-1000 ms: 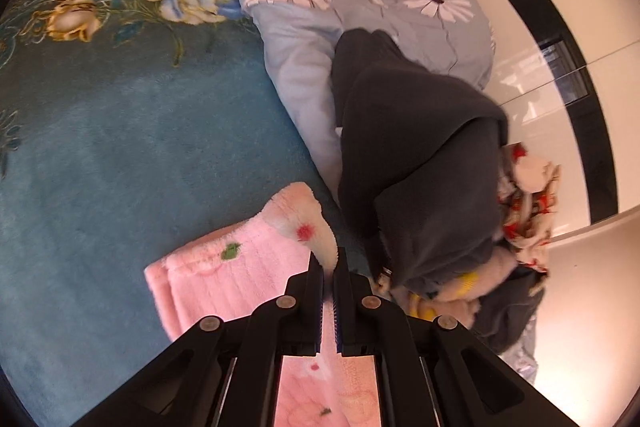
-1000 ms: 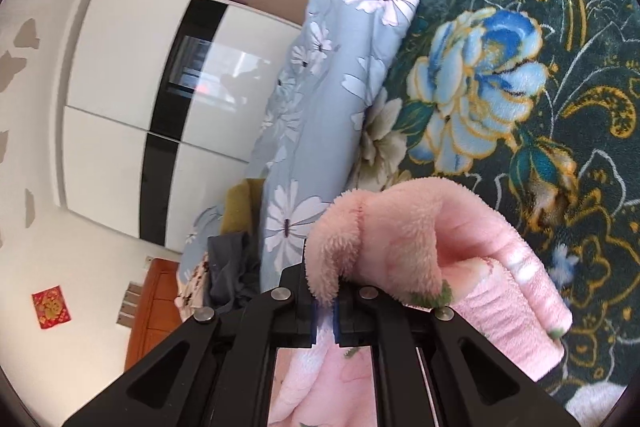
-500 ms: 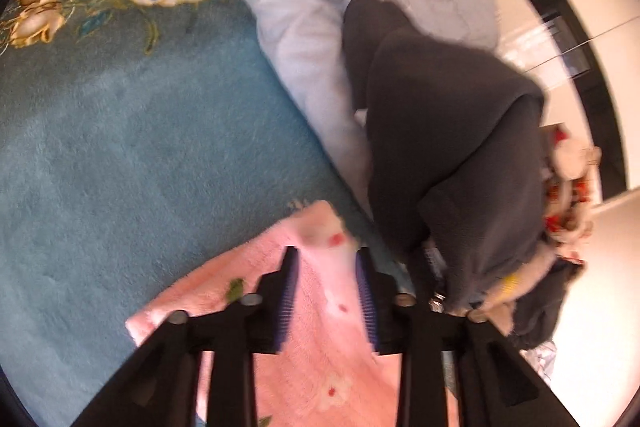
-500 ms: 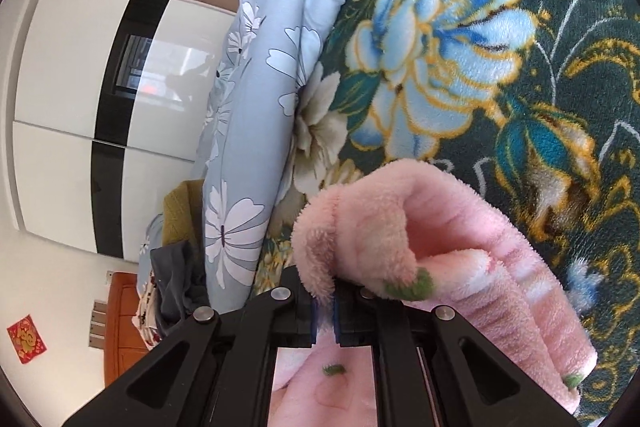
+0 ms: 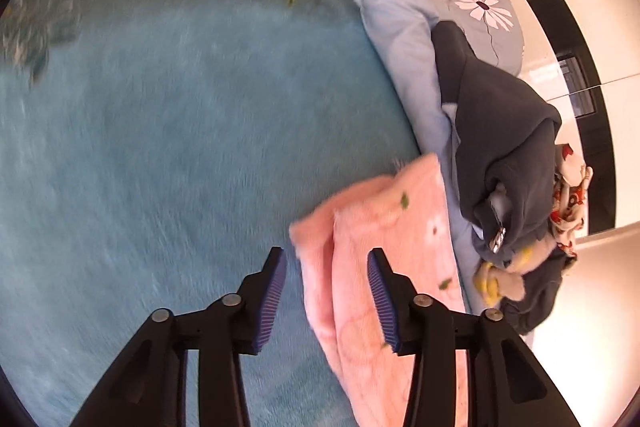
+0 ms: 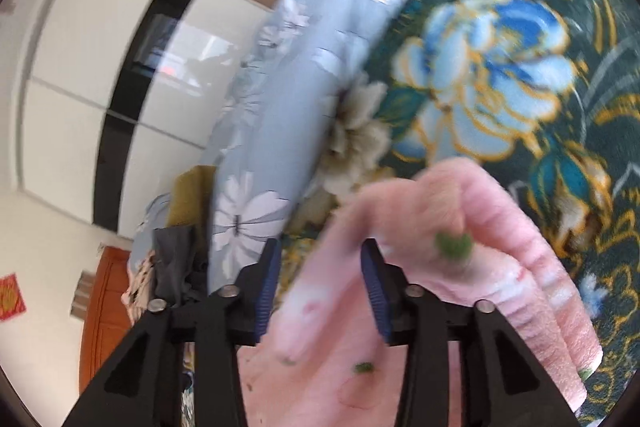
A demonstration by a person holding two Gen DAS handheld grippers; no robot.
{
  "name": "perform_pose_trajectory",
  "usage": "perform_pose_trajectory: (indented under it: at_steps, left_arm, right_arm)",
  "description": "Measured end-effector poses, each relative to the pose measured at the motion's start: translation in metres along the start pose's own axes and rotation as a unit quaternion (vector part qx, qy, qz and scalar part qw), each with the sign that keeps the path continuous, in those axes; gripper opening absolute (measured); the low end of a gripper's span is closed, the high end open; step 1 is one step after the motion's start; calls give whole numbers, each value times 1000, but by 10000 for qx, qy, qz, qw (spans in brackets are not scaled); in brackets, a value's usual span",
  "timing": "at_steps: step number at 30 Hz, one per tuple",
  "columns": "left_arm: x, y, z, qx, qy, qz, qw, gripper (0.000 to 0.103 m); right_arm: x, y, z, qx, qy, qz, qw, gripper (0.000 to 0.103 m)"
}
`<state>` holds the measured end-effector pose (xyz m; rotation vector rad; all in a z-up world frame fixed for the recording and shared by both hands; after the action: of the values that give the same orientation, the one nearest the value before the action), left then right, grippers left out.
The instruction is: Fold clothes
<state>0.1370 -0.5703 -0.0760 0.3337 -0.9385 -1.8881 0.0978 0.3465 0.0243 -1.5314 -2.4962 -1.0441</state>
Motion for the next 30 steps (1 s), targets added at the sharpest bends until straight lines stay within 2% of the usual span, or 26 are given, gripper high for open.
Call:
perform_pose_trajectory:
  at_steps: [4, 6, 7, 12, 17, 23, 25, 27, 29, 30]
  left_arm:
    - [-12, -11, 0, 11, 9, -182, 9998, 54]
    - [-13, -13, 5, 81, -108, -114, 9998, 56]
    - [-13, -14, 8, 121, -172, -67, 9998, 56]
    - [-5, -24, 21, 425, -404, 154, 9982, 56]
    - [-1, -23, 23, 533, -382, 463, 9968, 54]
    - [-4, -26, 26, 717, -347, 576, 9952, 29]
    - [-5, -23, 30, 740, -393, 599, 9947, 16]
    - [-6, -16, 36, 785, -409, 712, 9935, 13]
    - [-5, -6, 42, 695, -347, 800, 9938, 12]
    - [-4, 1, 45, 626, -325, 829, 9941, 11]
  right_arm:
    - [-8, 30, -15, 50, 396, 53, 9992, 49]
    - [-23, 46, -7, -3, 399, -27, 9992, 54]
    - [-32, 52, 0, -85, 361, -67, 9993, 61]
    - [-85, 86, 63, -190, -455, -54, 9988, 64]
    - [-115, 83, 95, -388, -1040, -119, 9938, 66]
    - [-100, 72, 97, -139, -1357, 317, 9901, 67]
    - [-93, 68, 99, -176, -1503, 578, 9868, 67]
    - [-89, 68, 102, -236, -1721, 864, 9810, 64]
    - [-86, 65, 101, -348, -1782, 903, 9792, 40]
    - [-83, 64, 100, -418, -1787, 895, 9789, 37]
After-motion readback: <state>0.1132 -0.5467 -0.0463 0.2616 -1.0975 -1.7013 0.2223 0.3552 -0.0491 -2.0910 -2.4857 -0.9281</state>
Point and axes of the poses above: each gripper's, at about its wrist camera, not at the fingertips, and y roughly against the way its jaws point, z to its right, x to its top, the point moved 1 cm from there along -y, roughly the way its jaws point
